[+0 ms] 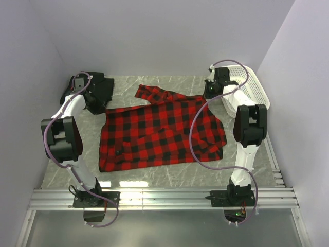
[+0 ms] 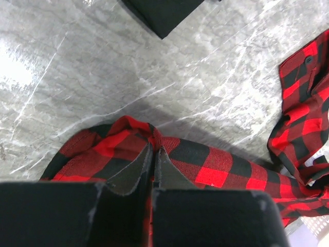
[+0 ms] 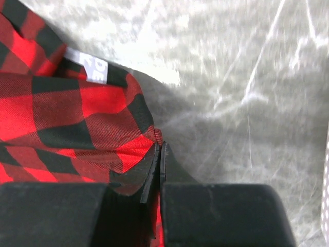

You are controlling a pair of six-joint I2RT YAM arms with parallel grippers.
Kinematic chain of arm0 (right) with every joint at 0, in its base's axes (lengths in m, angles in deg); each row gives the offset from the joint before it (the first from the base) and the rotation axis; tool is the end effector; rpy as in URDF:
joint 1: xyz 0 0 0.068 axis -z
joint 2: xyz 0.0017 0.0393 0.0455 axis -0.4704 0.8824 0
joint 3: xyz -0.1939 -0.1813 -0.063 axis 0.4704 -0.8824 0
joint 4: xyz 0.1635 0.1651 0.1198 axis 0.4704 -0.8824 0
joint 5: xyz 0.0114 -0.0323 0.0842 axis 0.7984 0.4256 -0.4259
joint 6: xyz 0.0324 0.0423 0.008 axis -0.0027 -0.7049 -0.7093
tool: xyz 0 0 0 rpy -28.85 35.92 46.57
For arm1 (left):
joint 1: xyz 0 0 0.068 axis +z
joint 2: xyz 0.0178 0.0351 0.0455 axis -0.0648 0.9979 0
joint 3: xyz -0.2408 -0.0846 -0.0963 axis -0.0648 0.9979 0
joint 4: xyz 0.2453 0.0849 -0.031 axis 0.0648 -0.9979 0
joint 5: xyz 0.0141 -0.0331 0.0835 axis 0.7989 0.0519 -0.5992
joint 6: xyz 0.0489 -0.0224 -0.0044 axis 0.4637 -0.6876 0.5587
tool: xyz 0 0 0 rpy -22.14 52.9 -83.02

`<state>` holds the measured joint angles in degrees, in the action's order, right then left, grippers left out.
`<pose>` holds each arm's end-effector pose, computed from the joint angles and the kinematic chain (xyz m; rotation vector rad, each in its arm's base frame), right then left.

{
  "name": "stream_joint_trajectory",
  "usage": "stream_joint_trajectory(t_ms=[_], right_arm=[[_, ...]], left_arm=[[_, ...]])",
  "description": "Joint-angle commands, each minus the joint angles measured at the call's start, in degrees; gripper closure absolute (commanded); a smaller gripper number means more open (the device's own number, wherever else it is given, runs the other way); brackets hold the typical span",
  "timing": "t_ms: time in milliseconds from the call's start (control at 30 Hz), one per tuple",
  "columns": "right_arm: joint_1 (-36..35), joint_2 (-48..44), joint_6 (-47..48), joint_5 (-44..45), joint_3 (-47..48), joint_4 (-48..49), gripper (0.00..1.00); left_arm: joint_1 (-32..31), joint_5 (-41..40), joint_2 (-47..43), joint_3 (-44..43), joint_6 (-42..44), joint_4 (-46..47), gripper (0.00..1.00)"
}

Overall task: Fold and stack the long sleeve shirts
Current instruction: Fold the shirt

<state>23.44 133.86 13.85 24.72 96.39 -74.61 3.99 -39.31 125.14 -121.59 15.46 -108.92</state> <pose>0.4727 0.0467 0.2223 -0.0979 2.3953 0.3663 0.3835 0.0478 0.2294 -1.1196 2.3944 -0.3680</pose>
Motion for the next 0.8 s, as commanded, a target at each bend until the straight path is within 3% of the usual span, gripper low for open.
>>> stream_joint_trajectory(t_ms=[0, 500, 767], right_arm=[[1.28, -5.79, -0.15, 1.52, -3.55, 4.27, 1.00], [1.20, -16.77, -2.34, 5.56, -20.07, 9.28, 1.00], [0.84, -20.90, -10.41, 6.97, -28.69, 13.15, 0.97]], left_arm=[[1.17, -0.90, -2.05, 0.97, 0.50, 0.02, 0.99], [2.14, -2.65, -13.56, 11.08, 1.56, 3.10, 1.00], [2.14, -3.89, -18.13, 19.94, -0.72, 5.03, 1.00]])
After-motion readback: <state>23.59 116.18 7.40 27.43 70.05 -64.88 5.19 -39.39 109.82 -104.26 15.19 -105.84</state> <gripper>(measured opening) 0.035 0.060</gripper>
